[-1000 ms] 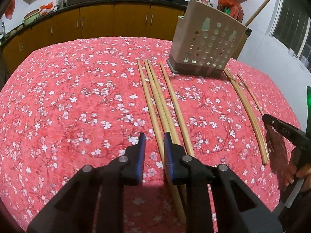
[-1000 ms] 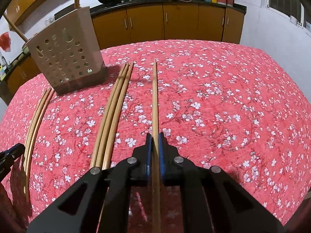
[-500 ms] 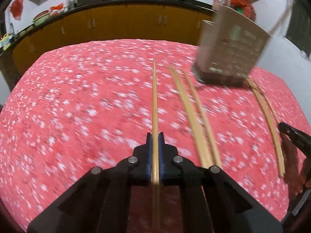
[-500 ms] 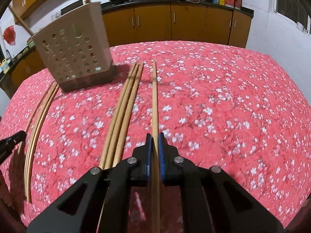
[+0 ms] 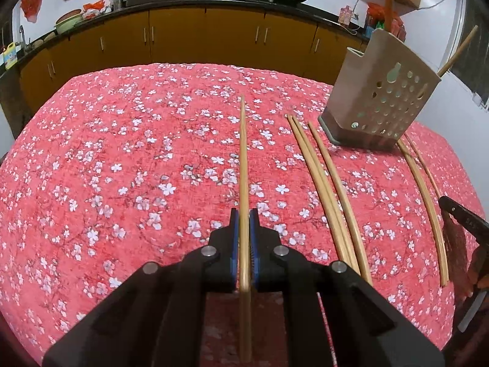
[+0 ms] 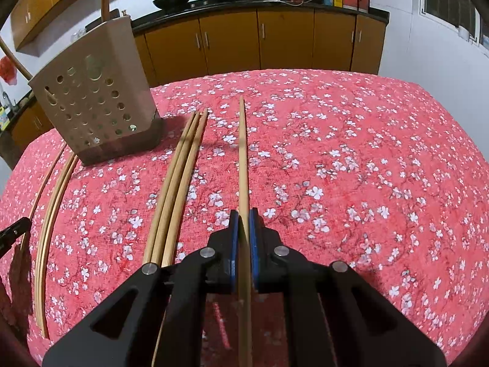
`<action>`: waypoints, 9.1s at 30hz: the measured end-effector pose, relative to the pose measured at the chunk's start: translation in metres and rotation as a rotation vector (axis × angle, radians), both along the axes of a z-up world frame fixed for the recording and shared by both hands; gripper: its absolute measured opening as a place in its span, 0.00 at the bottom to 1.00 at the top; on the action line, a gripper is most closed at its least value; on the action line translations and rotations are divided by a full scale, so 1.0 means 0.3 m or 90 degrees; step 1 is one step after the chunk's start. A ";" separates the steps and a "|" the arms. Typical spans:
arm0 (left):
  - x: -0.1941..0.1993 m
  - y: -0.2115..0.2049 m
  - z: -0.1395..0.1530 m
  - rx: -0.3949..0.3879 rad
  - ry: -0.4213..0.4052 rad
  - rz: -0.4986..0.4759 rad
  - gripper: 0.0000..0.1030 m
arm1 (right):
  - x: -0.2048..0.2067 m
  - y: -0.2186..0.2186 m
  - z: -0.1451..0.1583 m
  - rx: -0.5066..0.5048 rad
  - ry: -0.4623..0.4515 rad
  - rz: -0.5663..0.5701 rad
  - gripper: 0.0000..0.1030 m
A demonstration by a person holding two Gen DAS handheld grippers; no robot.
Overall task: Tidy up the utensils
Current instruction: 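Grasp another chopstick with the right gripper while the left gripper grasps one, then lift both chopsticks and insert them upright into the utensil holder, then open the right gripper while the left gripper opens, leaving chopsticks in holder, then grasp a chopstick with the right gripper while the left gripper grasps another, then lift the held chopstick with the right gripper while the left gripper lifts its own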
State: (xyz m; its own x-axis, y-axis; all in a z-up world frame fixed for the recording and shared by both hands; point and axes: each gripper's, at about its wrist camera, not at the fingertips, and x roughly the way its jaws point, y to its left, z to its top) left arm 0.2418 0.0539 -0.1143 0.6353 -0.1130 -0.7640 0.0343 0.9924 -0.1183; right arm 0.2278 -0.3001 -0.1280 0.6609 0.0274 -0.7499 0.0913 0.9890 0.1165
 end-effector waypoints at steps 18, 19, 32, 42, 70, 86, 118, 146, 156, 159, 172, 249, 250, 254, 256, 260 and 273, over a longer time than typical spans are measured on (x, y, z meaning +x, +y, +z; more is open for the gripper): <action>-0.052 -0.045 -0.005 0.048 -0.001 -0.011 0.08 | -0.035 0.007 0.008 -0.002 0.002 0.011 0.08; -0.052 -0.044 -0.005 0.046 -0.001 -0.011 0.08 | -0.036 0.004 0.010 0.002 0.001 0.011 0.08; -0.066 0.029 0.214 0.016 -0.080 -0.004 0.07 | -0.121 -0.080 0.257 0.027 -0.139 -0.024 0.08; -0.089 0.061 0.418 -0.025 -0.194 0.015 0.07 | -0.143 -0.095 0.370 0.021 -0.220 -0.038 0.08; -0.214 -0.093 0.760 -0.100 -0.324 -0.135 0.07 | -0.239 -0.009 0.752 0.111 -0.369 0.118 0.07; -0.075 -0.231 0.827 -0.116 -0.413 -0.069 0.07 | -0.061 0.178 0.757 0.046 -0.448 0.095 0.07; 0.103 -0.229 0.608 -0.130 -0.299 -0.080 0.27 | 0.057 0.237 0.601 0.032 -0.321 0.115 0.39; -0.050 -0.019 0.153 -0.053 -0.067 0.001 0.41 | -0.043 0.077 0.088 0.083 -0.007 0.053 0.19; -0.071 -0.086 0.082 -0.071 -0.036 -0.031 0.39 | -0.042 0.114 0.034 0.039 0.013 0.056 0.15; -0.072 -0.105 0.060 -0.076 -0.024 -0.040 0.38 | -0.047 0.106 0.030 0.041 0.015 0.058 0.15; -0.080 -0.163 0.013 -0.068 0.007 -0.071 0.23 | -0.029 0.064 0.020 -0.014 0.018 0.005 0.07; 0.012 0.017 0.000 -0.019 0.002 0.007 0.11 | -0.011 0.030 0.009 -0.010 0.002 0.004 0.08; 0.011 0.015 0.001 -0.020 0.002 0.008 0.11 | -0.010 0.029 0.009 -0.010 0.002 0.004 0.08; 0.009 0.016 0.003 -0.023 0.002 0.009 0.11 | -0.010 0.030 0.010 -0.010 0.002 0.004 0.08; 0.008 0.015 0.003 -0.024 0.002 0.010 0.11 | -0.010 0.030 0.010 -0.010 0.003 0.004 0.09; 0.007 0.015 0.005 -0.026 0.003 0.010 0.12 | -0.009 0.030 0.011 -0.009 0.003 0.004 0.09; -0.036 -0.011 0.008 0.000 0.004 -0.005 0.14 | -0.051 0.035 0.009 -0.011 0.003 0.008 0.09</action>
